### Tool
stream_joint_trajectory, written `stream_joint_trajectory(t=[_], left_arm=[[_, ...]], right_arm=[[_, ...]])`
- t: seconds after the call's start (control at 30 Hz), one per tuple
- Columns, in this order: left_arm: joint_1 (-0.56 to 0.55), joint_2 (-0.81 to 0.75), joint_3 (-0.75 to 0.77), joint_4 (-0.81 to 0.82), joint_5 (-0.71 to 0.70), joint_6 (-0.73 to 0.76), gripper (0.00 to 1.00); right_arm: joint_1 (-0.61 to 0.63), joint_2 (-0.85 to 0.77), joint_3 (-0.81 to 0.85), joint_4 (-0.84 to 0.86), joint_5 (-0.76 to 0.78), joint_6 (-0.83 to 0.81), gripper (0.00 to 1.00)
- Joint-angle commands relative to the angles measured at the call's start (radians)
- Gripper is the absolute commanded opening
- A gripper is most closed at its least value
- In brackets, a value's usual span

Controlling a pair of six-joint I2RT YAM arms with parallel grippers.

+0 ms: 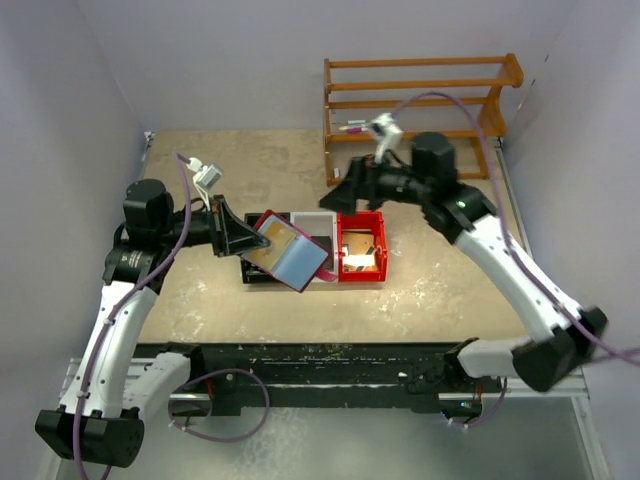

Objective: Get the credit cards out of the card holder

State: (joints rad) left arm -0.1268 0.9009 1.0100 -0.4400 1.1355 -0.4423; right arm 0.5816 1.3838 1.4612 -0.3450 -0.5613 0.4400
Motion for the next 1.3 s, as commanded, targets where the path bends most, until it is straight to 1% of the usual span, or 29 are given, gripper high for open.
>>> stream_joint_trajectory(t=[0.0,0.03,0.13,0.2,0.3,0.4,0.5,0.6,0.7,0.9,1.13,1.27], left_arm=[[-0.003,-0.017,0.007,0.164,-0.128,-0.223,0.0],[-0.003,-0.022,0.006,0.169,-0.151,-0.236,0.0],[-0.002,-0.035,0.001,0.174,-0.219,-0.261,0.0],[-0.002,-0.034,-0.001,0.17,-0.257,-0.269,0.0],[-0.002,-0.026,-0.007,0.183,-0.269,-0.286,0.0],[-0.002,-0.021,-0.015,0.207,-0.259,-0.303,0.0],[-0.002,-0.023,-0.014,0.221,-0.246,-0.313,0.0],[-0.002,-0.029,-0.015,0.231,-0.233,-0.321,0.0],[-0.002,-0.034,-0.015,0.248,-0.211,-0.332,0.0],[-0.002,-0.034,-0.028,0.363,-0.089,-0.418,0.0],[-0.003,-0.051,-0.023,0.383,-0.085,-0.457,0.0],[-0.002,-0.061,-0.018,0.387,-0.086,-0.469,0.0]], right_arm=[[-0.092,-0.24,-0.206,0.405,-0.001,0.232,1.0],[-0.093,-0.265,-0.234,0.432,-0.007,0.248,1.0],[-0.082,-0.296,-0.272,0.51,-0.023,0.307,0.86],[-0.042,-0.314,-0.303,0.565,-0.021,0.357,0.79],[0.073,-0.324,-0.323,0.595,0.065,0.373,0.76],[0.178,-0.283,-0.325,0.639,0.105,0.403,0.74],[0.229,-0.242,-0.341,0.703,0.126,0.44,0.7],[0.242,-0.211,-0.358,0.751,0.136,0.468,0.67],[0.244,-0.186,-0.37,0.761,0.142,0.488,0.64],[0.244,-0.18,-0.416,0.764,0.169,0.51,0.6],[0.244,-0.171,-0.435,0.764,0.189,0.538,0.56],[0.244,-0.157,-0.441,0.814,0.181,0.57,0.52]])
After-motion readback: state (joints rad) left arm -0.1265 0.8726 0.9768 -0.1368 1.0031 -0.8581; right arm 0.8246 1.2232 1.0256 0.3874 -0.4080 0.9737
